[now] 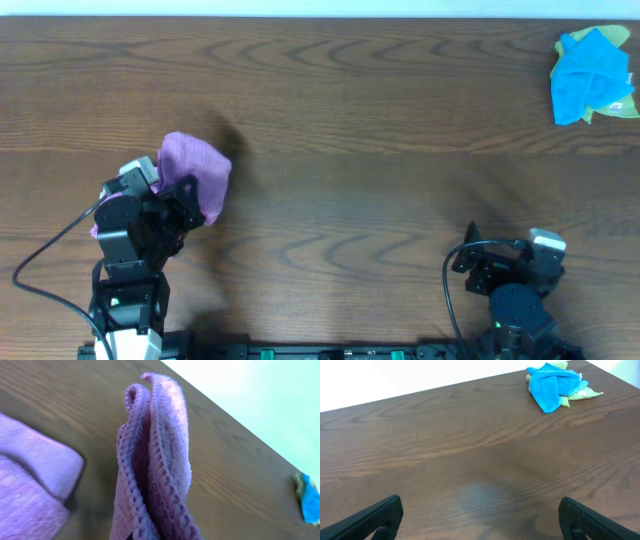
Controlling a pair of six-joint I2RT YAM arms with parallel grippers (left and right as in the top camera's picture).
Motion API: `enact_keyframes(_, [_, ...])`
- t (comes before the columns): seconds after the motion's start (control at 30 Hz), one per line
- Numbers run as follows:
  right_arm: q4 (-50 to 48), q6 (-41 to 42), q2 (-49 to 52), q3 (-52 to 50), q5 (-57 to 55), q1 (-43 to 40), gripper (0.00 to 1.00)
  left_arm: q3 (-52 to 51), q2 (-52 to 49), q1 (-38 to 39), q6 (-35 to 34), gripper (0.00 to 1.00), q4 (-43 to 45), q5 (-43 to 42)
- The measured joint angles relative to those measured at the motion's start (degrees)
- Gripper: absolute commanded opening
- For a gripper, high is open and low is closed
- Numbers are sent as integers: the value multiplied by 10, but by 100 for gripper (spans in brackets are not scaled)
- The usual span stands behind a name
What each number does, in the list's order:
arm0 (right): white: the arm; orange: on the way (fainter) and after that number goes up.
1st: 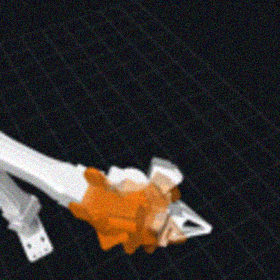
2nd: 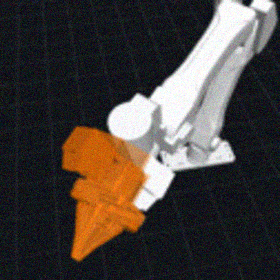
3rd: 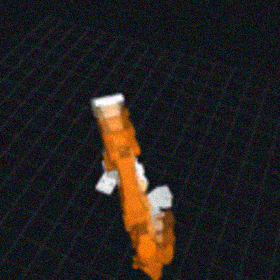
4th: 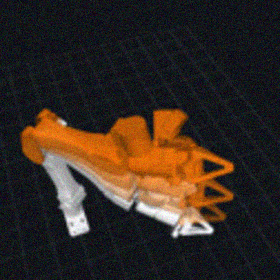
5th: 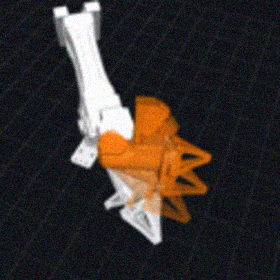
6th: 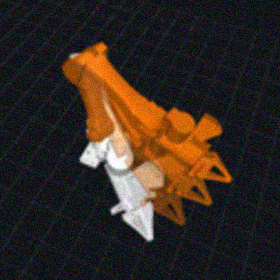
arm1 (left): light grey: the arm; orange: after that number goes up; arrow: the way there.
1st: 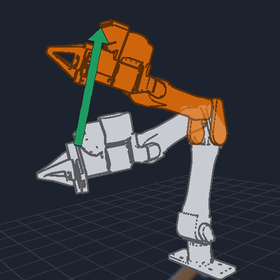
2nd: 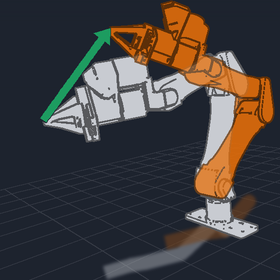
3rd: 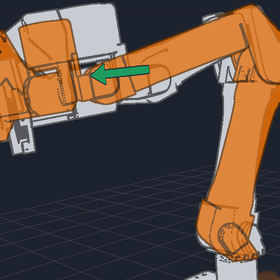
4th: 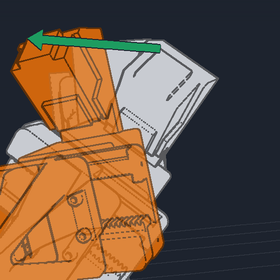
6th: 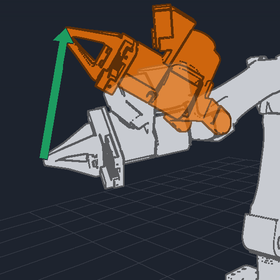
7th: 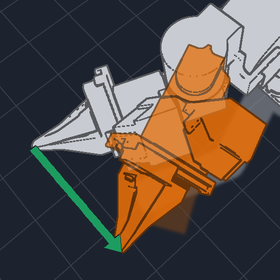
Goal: Fold the cloth
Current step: 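Carry the purple square left onto the pink towel with the left gripper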
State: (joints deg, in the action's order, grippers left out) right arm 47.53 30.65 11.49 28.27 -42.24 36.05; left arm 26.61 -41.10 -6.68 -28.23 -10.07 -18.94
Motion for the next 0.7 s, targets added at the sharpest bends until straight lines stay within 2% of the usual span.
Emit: enact_keyframes(0.7, [0,0,0,0,0,0,99,-39,14,-82,0,5,66,71])
